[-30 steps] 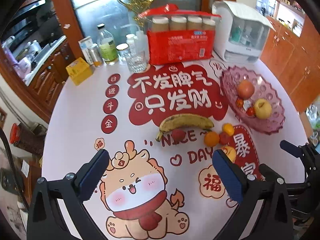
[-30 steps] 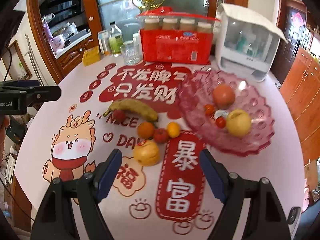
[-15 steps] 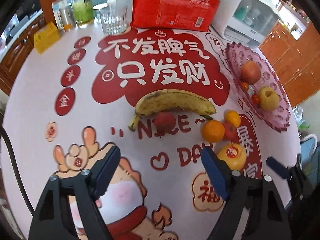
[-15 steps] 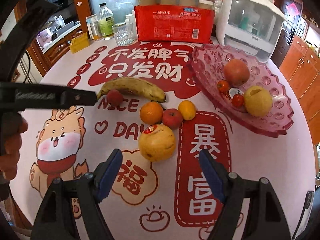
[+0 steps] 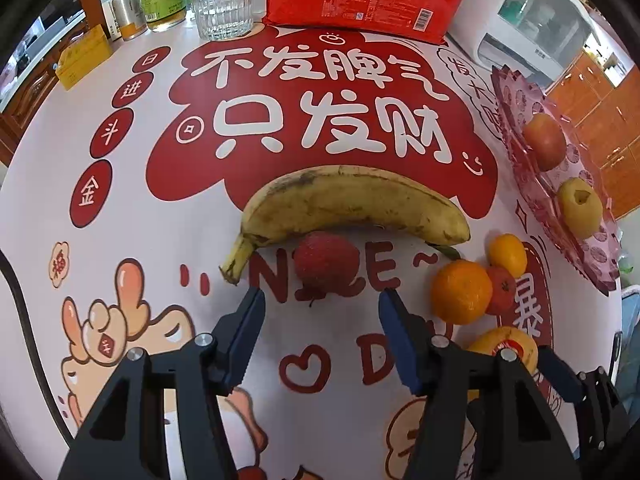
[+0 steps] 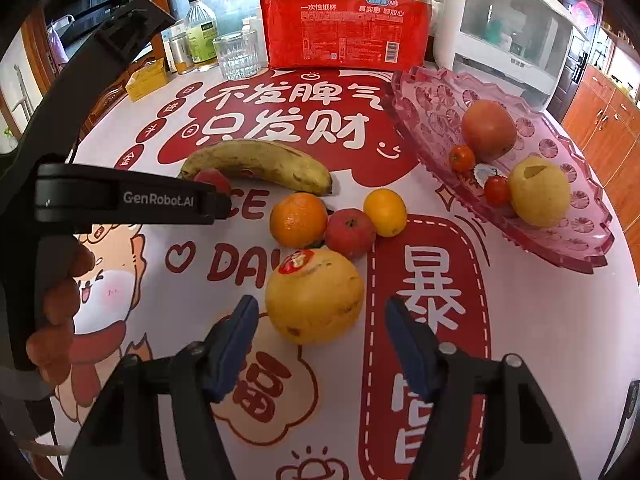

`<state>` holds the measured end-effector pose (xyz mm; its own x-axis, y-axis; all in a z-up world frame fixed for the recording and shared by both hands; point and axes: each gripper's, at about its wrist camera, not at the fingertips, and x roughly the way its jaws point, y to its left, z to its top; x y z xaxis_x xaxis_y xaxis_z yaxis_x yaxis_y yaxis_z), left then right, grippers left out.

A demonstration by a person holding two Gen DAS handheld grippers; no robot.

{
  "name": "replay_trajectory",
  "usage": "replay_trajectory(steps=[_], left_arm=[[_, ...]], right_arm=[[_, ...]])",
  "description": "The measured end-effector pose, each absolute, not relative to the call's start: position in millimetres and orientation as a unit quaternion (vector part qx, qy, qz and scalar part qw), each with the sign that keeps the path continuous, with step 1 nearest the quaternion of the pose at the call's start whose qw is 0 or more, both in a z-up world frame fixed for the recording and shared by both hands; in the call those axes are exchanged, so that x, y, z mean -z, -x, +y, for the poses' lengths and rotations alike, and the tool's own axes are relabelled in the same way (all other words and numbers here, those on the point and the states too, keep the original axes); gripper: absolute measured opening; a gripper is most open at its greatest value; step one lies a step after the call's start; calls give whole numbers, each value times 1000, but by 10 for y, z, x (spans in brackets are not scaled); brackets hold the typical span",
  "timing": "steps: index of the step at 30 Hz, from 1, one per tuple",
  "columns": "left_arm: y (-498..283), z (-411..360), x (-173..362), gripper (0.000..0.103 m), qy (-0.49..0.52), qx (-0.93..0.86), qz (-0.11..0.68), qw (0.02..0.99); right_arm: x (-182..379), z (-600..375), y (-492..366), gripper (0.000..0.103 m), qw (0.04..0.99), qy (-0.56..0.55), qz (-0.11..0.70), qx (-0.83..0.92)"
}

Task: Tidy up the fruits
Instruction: 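Grasp the large yellow grapefruit with the right tool while the left tool grasps the lychee, then lift and carry the grapefruit and lychee over the pink bowl with both tools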

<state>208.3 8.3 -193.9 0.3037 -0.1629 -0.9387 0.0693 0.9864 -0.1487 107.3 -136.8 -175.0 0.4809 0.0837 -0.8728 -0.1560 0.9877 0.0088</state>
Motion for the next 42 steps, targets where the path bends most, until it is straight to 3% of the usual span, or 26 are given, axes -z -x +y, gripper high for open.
replay_trajectory(steps=[6,10,14,27,42], left_arm=[[-2124,37,2015,50,46,54,582,810],[-2189,23,2013,47,54,46,581,811],[-2268,49,2018,33,71,35,581,810],[-2092,19,1909,31,67,38,583,809],[-1637,-259,1008,31,-10,48,541,839]], right_arm=[[1834,-1373,-1122,54,855,28,510,-86],[1851,-1367,-1150,54,855,36,509,-94],[1854,-1381,-1176,54,856,35,505,-102],[1802,-1435,-1114,51,855,24,504,-117],[974,-1806,-794,51,891,0,440,-113]])
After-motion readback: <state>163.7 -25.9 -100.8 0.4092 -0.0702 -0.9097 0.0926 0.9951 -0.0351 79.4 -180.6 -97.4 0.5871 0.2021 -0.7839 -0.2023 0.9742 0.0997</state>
